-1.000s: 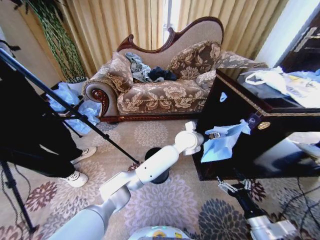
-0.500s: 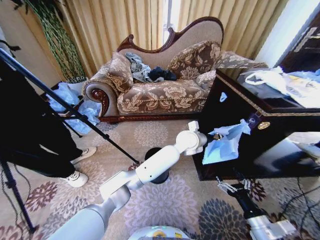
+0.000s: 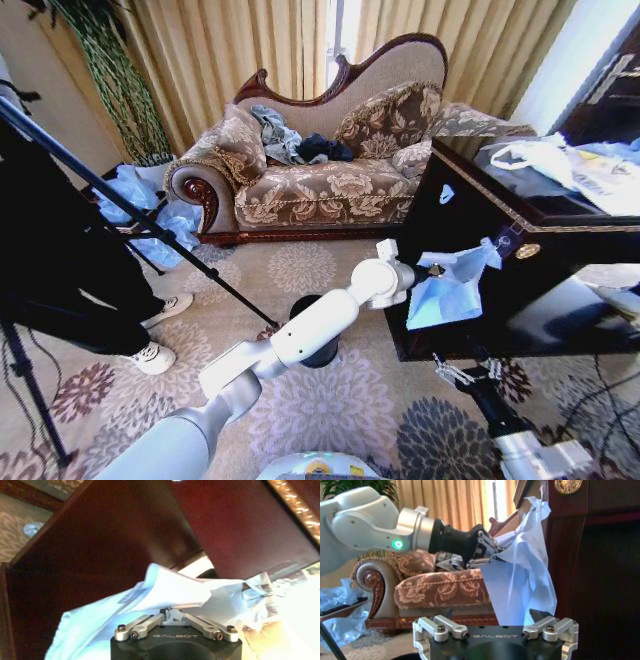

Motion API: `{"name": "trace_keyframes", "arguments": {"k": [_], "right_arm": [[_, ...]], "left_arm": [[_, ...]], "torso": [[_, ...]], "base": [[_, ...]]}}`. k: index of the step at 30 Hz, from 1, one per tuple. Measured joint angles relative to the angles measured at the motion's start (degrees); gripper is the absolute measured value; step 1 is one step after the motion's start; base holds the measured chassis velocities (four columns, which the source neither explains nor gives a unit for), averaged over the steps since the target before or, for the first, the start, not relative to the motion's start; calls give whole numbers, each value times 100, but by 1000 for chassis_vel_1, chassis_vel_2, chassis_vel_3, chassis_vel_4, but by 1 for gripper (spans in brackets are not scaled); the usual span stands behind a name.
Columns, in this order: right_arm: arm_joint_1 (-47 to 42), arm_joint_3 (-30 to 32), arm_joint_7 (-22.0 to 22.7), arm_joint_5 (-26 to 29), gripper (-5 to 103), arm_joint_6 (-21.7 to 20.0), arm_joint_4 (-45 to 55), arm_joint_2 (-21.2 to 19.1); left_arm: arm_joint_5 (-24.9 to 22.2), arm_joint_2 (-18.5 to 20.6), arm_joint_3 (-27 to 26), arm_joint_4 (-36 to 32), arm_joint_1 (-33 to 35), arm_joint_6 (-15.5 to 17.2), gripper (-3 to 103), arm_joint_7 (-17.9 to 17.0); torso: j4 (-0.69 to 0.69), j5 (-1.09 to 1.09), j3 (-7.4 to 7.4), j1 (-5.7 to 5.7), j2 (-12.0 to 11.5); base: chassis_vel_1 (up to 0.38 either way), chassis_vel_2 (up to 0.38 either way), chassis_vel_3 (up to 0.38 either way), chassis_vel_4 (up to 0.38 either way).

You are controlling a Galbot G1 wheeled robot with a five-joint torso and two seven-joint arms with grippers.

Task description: Place a garbage bag over the trash bin.

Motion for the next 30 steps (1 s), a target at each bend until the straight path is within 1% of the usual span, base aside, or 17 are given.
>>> {"name": "trace_keyframes", "arguments": {"k": [4, 13, 14, 22, 23, 26, 27, 30], "right_arm": [[20, 3, 10, 8, 100, -5, 2, -17], [38, 11, 29, 30, 100, -26, 17, -76], [38, 11, 29, 30, 100, -26, 17, -76], [50, 23, 38, 37, 100, -36, 29, -87], [50, 23, 38, 37, 100, -36, 29, -87], [51, 26, 43, 40, 100, -44, 34, -105], [51, 26, 43, 40, 100, -44, 34, -105], [66, 25, 55, 41, 100, -67, 42, -120]], "left_arm": [[-88, 91, -33, -177, 43, 3, 0, -91], [-208, 521, -49, -538, 277, 23, 0, -277], [-208, 521, -49, -538, 277, 23, 0, -277], [-377, 927, -124, -1021, 459, 47, 0, -474], [-377, 927, -124, -1021, 459, 47, 0, -474], [-464, 1197, -180, -1361, 602, 57, 0, -584], [-464, 1197, -180, -1361, 602, 57, 0, -584], [-540, 1484, -281, -1680, 755, 61, 0, -666]], "torso": [[0, 0, 0, 0, 0], [0, 0, 0, 0, 0], [0, 0, 0, 0, 0], [0, -1, 0, 0, 0], [0, -1, 0, 0, 0], [0, -1, 0, 0, 0], [0, -1, 0, 0, 0], [0, -1, 0, 0, 0]], "base": [[0, 0, 0, 0], [0, 0, 0, 0], [0, 0, 0, 0], [0, 0, 0, 0], [0, 0, 0, 0], [0, 0, 0, 0], [0, 0, 0, 0], [0, 0, 0, 0]]}}
